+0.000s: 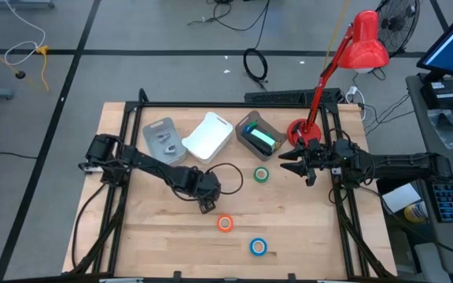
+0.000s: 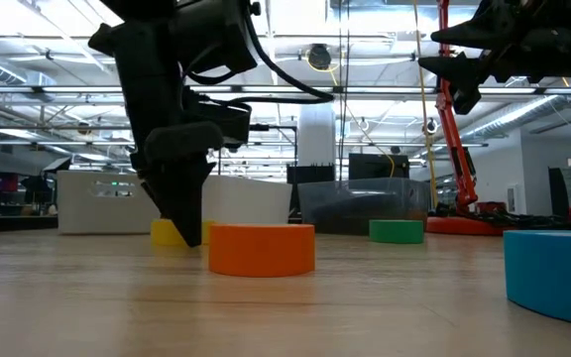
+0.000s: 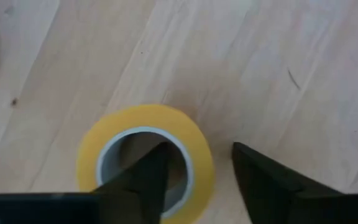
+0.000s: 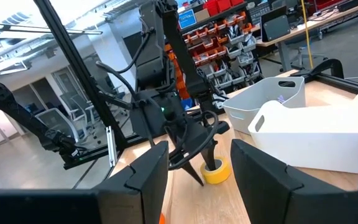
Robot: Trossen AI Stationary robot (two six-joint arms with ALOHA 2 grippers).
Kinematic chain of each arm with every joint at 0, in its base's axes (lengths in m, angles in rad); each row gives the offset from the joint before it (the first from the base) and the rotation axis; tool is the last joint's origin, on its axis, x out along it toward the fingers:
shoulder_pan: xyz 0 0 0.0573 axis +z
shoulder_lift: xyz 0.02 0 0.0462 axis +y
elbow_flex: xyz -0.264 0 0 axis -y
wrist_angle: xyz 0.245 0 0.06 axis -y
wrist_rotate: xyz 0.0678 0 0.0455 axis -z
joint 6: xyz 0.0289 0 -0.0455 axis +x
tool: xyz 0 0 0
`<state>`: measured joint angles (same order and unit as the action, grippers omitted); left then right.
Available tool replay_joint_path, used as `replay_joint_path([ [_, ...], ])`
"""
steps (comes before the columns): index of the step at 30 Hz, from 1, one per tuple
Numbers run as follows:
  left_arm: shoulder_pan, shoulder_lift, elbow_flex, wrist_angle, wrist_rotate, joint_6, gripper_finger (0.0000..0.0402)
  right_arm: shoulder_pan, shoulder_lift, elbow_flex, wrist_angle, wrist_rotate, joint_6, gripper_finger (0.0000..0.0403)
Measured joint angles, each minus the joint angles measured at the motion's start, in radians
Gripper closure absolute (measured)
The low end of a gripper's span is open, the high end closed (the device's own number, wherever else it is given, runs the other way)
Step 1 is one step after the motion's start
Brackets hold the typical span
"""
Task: Pick and place Stapler, Stapler remover, tape
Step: Put the yellow tape into the white bin
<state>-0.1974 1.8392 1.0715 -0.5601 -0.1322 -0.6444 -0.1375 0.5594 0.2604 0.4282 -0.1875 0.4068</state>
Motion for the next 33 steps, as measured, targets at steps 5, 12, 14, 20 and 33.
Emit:
replay_joint_path([
  [5,0.002,-0.008,-0.002,0.014,0.012,-0.009,0.0336,0.0,0.0,0.0,0.0,0.001,0.0,0.0236],
  [12,0.002,-0.061,0.029,-0.007,0.12,-0.045,0.0365,0.0,0.0,0.0,0.0,0.003,0.0,0.0236],
  [14,0.002,-0.108,0.053,-0.038,0.117,-0.06,0.0364,0.0,0.0,0.0,-0.001,0.003,0.0,0.0236],
  [20,0.007,-0.286,0.155,-0.151,-0.015,-0.031,0.0365,0.0,0.0,0.0,-0.015,0.003,0.0,0.0236],
  [33,0.275,-0.452,0.247,-0.224,-0.248,0.22,0.0365,0.0,0.0,0.0,-0.012,0.003,0.001,0.0236],
])
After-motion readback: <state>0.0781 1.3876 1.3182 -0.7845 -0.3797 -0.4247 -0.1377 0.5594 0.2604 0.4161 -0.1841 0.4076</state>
